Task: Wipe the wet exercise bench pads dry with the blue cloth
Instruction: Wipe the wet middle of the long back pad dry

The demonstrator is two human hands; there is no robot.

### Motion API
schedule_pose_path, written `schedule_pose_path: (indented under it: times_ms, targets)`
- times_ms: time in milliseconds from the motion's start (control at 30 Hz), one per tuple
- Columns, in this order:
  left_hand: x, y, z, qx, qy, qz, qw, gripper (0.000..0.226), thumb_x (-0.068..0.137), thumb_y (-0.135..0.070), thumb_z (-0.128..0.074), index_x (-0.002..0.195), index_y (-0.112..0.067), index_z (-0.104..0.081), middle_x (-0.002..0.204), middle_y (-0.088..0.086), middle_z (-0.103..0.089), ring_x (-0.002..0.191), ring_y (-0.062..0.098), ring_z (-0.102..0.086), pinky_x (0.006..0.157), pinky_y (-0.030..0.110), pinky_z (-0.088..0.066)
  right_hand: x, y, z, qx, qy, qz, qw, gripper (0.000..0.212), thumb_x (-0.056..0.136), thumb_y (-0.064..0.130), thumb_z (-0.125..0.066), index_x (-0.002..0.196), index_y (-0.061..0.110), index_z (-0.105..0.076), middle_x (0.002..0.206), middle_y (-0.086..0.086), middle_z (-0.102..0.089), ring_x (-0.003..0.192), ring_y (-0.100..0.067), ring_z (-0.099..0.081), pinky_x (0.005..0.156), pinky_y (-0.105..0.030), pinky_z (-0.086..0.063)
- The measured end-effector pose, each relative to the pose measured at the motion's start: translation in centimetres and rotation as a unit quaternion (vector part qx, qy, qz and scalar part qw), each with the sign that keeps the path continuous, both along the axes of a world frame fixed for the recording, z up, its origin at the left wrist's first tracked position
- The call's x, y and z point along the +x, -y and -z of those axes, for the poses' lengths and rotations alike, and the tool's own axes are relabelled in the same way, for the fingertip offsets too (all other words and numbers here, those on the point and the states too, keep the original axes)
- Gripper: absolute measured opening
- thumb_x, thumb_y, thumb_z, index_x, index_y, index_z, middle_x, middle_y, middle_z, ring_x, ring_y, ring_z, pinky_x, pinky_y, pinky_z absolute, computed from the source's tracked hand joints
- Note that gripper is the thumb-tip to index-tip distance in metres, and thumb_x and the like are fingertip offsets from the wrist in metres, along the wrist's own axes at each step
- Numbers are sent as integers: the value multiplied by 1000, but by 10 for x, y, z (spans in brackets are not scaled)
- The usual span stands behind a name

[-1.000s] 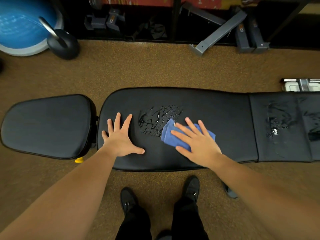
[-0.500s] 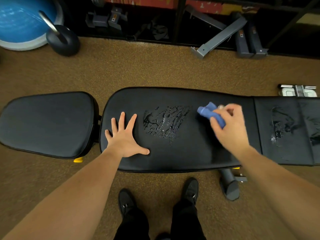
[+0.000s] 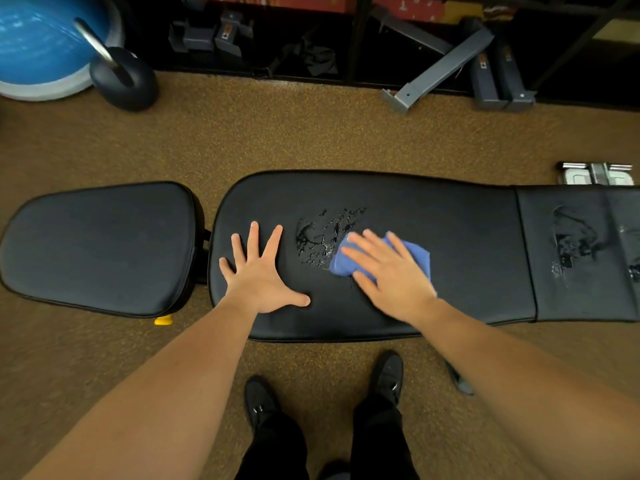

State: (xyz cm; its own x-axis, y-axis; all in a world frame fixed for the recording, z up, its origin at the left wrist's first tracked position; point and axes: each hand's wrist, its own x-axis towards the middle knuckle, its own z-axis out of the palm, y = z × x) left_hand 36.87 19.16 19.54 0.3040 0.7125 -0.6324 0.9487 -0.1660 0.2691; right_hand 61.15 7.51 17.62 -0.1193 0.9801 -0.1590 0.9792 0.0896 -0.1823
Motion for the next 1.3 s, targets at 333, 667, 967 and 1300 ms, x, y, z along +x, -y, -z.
schedule_pose_path:
  times_ms: [333,667,967,1300]
  targets:
    - [-3,-1,0,-2,7,6,1000,147,45,-75,-79,149,-52,22,158,-10,37,147,33,32,118,64,6,-24,45,-10,24,-207,43,977,36,103,33,-47,138,32,-57,142,17,-55,135,-6,-46,113,-42,-35]
    - [5,50,-29,238,392,-85,885,37,91,-38,-50,119,-16,-59,124,-3,-56,114,20,-51,96,45,-44,-84,-20,-50,-81,-475,289,827,40,107,28,-31,140,37,-50,140,17,-48,132,6,-39,108,-13,-27]
    - [13,80,22,211,90,214,950,75,99,-71,-19,161,-31,-7,169,7,0,153,38,6,120,61,-11,8,-1,-27,-73,41,208,975,54,104,42,-38,156,37,-26,165,0,-18,152,-30,-8,119,-56,-10]
    - [10,40,38,239,21,1,971,72,95,-73,-24,158,-42,-9,166,15,12,151,43,10,121,61,-4,28,7,-26,-105,65,160,979,55,103,52,-15,157,45,-5,167,11,-2,154,-27,-1,121,-56,-6]
